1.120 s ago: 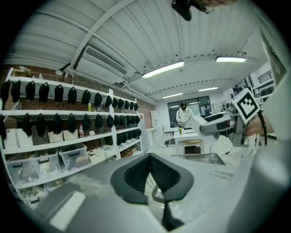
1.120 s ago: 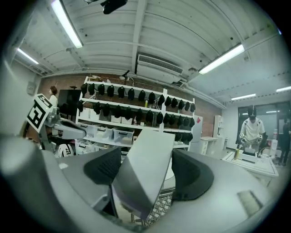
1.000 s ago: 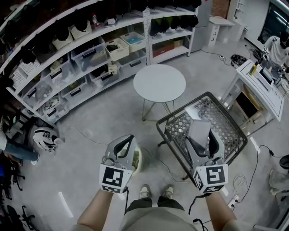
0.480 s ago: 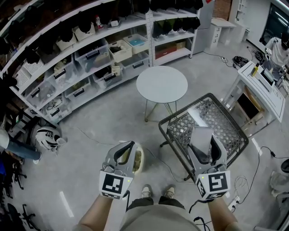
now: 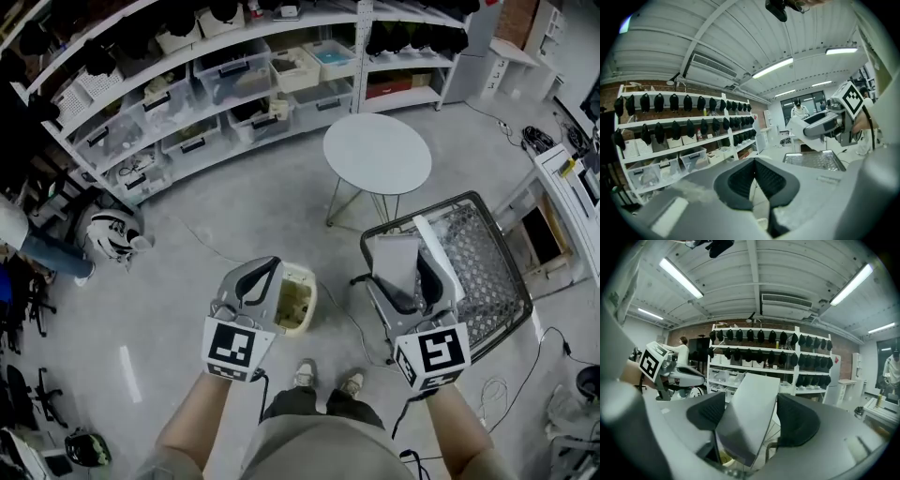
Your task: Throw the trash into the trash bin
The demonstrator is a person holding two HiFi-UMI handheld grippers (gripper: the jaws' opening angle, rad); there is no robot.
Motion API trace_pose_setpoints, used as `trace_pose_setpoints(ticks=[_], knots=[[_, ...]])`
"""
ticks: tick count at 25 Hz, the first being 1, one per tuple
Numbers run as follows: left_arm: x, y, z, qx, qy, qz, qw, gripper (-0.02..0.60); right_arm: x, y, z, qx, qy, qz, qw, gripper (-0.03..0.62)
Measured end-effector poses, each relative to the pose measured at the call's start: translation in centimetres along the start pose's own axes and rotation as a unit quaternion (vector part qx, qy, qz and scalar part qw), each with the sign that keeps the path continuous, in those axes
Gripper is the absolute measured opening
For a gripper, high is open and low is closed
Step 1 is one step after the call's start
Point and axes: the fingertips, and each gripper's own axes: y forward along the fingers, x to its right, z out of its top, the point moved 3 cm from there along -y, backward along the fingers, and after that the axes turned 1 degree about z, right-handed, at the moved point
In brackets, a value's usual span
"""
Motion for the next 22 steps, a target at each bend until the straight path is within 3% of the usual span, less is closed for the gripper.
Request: trace_pose_setpoints(ticks=[6,11,22], knots=[[-4.2,-0.9,-4.2,-0.033,-0.029,0.038,0.9983,0.002,-5.6,7.4,-2.7,-0.046,0.005,0.082,0.996,0.351],[-6.9,-1.9,-10.8,-0.067,-0.072,0.066,0.9930,0.002,-10.9,12.9,-7.4,-0.091,0.012,0.131,0.987,0.351],[-8.1,-1.3,-25.5,-0.159,-0.149,0.076,0.9729,0.002,-18.4,21.1,-20.8,-0.216,0.019,0.191,0.957,0.351]])
